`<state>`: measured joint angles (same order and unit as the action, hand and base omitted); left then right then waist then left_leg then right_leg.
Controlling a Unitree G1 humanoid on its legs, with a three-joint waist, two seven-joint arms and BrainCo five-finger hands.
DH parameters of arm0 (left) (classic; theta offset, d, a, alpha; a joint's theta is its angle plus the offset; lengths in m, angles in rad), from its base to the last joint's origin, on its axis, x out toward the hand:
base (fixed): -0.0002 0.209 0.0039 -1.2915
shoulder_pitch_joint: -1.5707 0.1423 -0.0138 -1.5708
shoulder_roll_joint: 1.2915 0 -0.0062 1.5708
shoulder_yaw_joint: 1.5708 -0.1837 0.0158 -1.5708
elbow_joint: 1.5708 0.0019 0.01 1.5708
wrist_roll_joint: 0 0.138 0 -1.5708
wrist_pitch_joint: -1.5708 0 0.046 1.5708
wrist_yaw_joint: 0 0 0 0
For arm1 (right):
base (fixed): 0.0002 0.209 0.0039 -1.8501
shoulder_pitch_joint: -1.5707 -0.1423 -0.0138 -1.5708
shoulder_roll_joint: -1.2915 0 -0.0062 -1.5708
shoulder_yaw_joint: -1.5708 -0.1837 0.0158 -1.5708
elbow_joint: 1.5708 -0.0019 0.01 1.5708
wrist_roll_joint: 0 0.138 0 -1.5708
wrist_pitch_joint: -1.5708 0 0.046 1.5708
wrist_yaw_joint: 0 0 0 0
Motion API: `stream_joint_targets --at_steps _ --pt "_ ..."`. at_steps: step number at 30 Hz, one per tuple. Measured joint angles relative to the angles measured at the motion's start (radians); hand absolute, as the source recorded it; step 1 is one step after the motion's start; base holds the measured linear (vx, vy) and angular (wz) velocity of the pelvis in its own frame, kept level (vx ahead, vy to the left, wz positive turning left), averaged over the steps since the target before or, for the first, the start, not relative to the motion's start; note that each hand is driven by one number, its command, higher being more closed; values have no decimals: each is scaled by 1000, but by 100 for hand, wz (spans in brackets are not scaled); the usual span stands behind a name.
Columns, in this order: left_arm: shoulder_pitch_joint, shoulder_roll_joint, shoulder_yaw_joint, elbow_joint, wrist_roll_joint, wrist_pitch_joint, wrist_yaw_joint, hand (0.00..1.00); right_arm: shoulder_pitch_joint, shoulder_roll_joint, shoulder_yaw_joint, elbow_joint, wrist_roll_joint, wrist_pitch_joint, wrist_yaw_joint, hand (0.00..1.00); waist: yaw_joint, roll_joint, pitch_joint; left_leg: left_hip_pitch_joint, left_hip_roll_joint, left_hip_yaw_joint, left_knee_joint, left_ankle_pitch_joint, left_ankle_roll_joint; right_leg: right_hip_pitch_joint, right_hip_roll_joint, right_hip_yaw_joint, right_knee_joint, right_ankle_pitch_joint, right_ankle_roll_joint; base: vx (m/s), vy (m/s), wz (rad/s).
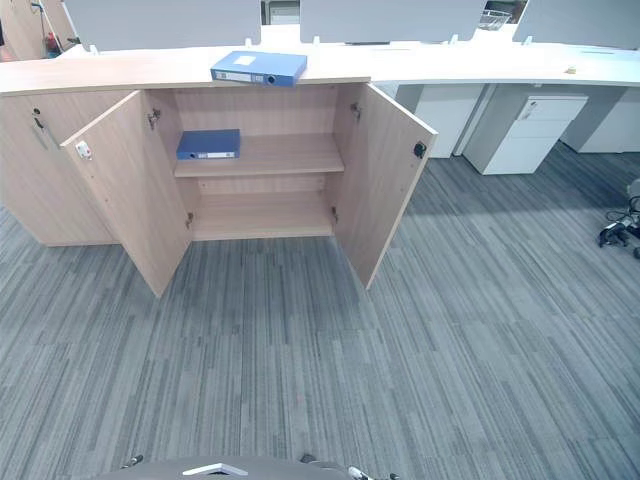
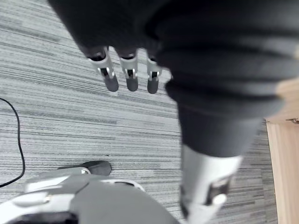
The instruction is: Walk over to the cabinet, pick up the folder, carry it to the office cabinet, place the folder inside the office cabinet, then close the office cabinet door
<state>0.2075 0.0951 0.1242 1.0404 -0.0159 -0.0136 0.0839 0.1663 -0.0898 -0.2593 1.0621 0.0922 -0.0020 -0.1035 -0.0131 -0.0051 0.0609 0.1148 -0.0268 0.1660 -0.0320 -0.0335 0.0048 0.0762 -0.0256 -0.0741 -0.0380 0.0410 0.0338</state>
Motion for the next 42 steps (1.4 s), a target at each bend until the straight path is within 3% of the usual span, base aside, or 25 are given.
stream_joint_targets --at_steps 6,18,31,34,36,38,40,42 --pt "-11 2 1 2 1 -7 -2 0 -23 3 -22 15 -17 -2 -8 0 0 3 16 42 -3 1 -45 22 13 34 2 -17 -36 12 0 72 6 3" --pt "-23 4 -1 3 22 -7 0 0 -57 2 -29 15 -25 0 -8 0 1 0 43 56 1 12 -45 17 5 47 6 -15 -42 12 1 -28 -17 -2" --pt "-39 8 -12 2 22 -8 0 0 -78 1 -21 14 -59 6 -8 0 7 -10 52 -9 2 55 -50 -1 6 -31 7 9 -27 -3 12 -37 -16 -8" --pt "-58 15 -21 0 21 -8 1 0 -95 2 -21 12 -59 6 -8 0 4 -8 65 -40 1 60 -2 -35 12 -119 -7 10 127 -82 24 131 26 -3" --pt "-65 27 -38 -5 20 -8 3 0 -101 6 -21 7 -59 6 -9 0 6 -20 87 -45 -4 65 36 -68 19 -164 -25 11 248 -138 39 133 30 -7" --pt "-78 28 -50 -5 20 -8 6 0 -113 6 -19 -24 -59 5 -8 0 11 -11 109 -31 -4 76 61 -94 29 -238 -38 5 442 -168 74 109 47 -15" --pt "-85 27 -49 -8 20 -9 6 0 -121 6 -19 -34 -58 -2 -9 0 0 -8 117 -3 -8 76 63 -103 33 -301 -55 0 608 -167 74 189 74 8" --pt "-100 26 -48 -9 19 -9 12 0 -131 1 -21 -45 -50 -6 -11 0 -11 2 134 34 -11 56 59 -121 56 -354 -76 -39 742 -218 49 266 39 22"
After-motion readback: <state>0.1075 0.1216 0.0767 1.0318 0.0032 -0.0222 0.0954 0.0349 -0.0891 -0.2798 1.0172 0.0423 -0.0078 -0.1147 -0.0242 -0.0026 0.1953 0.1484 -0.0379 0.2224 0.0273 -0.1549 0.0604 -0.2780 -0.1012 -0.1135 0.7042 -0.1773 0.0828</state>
